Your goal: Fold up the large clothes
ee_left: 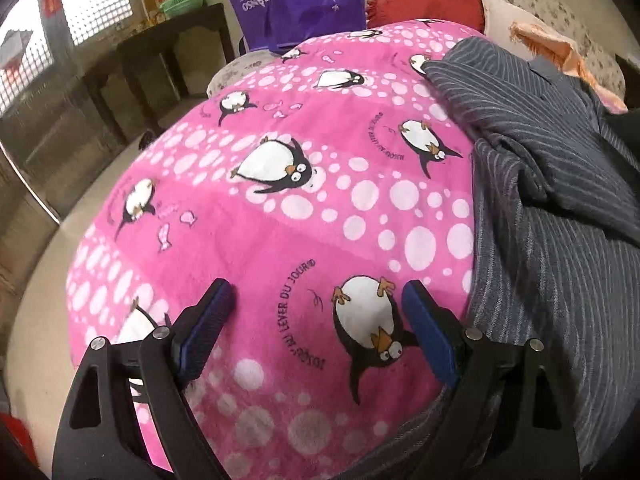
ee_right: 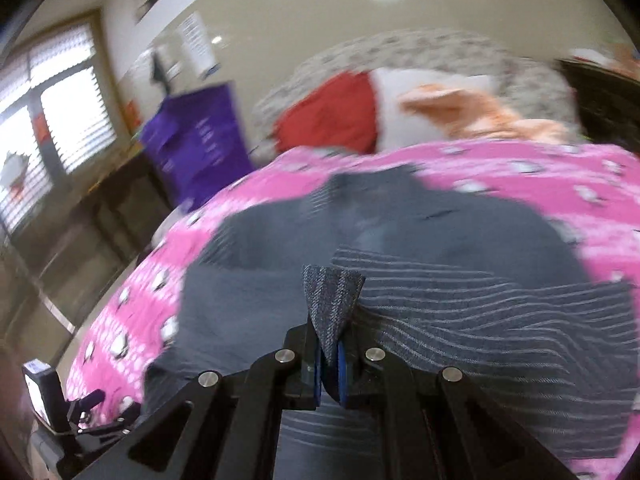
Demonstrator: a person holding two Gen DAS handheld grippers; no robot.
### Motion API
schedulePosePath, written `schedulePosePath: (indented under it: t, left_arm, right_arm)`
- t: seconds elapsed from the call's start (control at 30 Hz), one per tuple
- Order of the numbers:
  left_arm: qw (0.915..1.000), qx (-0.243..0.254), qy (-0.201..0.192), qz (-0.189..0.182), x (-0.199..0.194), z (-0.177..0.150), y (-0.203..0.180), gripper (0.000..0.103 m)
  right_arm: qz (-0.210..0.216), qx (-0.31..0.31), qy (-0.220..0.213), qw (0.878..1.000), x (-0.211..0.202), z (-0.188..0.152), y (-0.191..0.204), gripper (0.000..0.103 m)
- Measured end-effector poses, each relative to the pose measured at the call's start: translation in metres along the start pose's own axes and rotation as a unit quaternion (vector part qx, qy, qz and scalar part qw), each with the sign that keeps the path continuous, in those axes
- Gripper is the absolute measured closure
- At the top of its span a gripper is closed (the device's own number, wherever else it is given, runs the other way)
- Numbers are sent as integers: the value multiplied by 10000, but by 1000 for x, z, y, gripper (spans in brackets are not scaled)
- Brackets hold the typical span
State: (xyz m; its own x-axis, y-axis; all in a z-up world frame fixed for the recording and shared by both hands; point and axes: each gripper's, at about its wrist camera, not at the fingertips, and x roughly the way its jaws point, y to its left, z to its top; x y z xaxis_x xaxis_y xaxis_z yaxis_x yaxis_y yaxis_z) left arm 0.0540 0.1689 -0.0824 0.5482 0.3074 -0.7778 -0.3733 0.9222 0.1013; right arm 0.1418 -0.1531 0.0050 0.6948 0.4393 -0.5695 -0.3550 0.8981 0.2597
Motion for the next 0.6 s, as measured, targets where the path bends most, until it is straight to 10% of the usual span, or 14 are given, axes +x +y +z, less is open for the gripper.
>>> schedulePosePath:
  t: [0.27,0.4,0.6]
  left_arm:
    - [9998,-146,-61,-96,0,-3,3,13]
    - [10000,-1,-23,-23,-4,9,0,13]
    - [9949,267,-963,-154,-45,74,-24,13]
  right_arm:
    - [45,-1059,1022,9891,82,-50,77,84]
    - [46,-904,864,9921,37,-64,53,33]
    - [-1088,-1586,875,9774,-40,-109,-2,31]
